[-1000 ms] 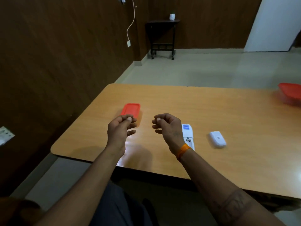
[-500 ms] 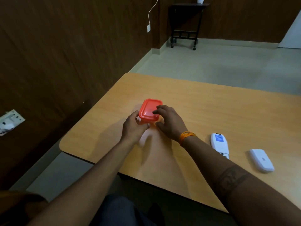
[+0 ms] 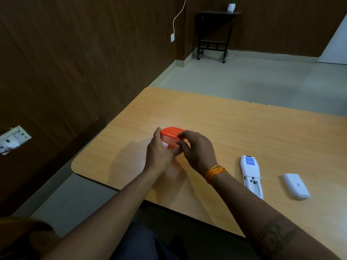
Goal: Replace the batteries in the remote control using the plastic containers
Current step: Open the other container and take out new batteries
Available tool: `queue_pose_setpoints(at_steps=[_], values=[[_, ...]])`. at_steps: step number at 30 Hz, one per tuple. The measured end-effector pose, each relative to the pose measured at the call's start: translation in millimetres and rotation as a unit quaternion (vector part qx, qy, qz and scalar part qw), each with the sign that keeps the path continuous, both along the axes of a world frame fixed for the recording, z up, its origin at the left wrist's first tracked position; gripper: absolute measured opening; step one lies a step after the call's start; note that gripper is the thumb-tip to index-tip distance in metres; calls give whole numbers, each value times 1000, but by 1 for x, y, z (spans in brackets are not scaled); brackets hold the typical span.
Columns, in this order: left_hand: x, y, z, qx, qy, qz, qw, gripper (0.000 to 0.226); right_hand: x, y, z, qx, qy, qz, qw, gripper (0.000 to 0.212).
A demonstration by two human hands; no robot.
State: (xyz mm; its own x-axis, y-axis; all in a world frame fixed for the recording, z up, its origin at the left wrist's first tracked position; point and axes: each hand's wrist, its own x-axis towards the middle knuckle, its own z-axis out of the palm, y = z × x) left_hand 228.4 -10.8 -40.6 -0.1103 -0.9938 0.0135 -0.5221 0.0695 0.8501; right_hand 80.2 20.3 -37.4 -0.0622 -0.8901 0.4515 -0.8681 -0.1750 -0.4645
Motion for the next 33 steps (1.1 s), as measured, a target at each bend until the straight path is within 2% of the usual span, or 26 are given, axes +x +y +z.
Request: queue_pose_setpoints(at_steps=[4, 8, 14, 22, 28, 33], values=[[-2, 23, 3, -40, -29, 22, 999, 97, 5, 30, 7, 1, -38, 2, 999, 25], [-10, 44, 10, -41, -77, 34, 996, 78, 2, 58, 12, 4, -34, 14, 999, 27], [-12, 63, 9, -37, -56, 3, 998, 67, -5, 87, 12, 14, -52, 19, 998, 24], [-7, 69, 5, -67, -56, -46, 995, 85, -12, 89, 23, -13, -110, -34, 993, 22], [-2, 64, -1, -57, -4, -62, 996, 79, -15, 89, 5, 4, -86, -28, 996, 28], [2, 60, -4, -50, -2, -82, 995, 91, -20, 83, -11, -8, -100, -67, 993, 15]])
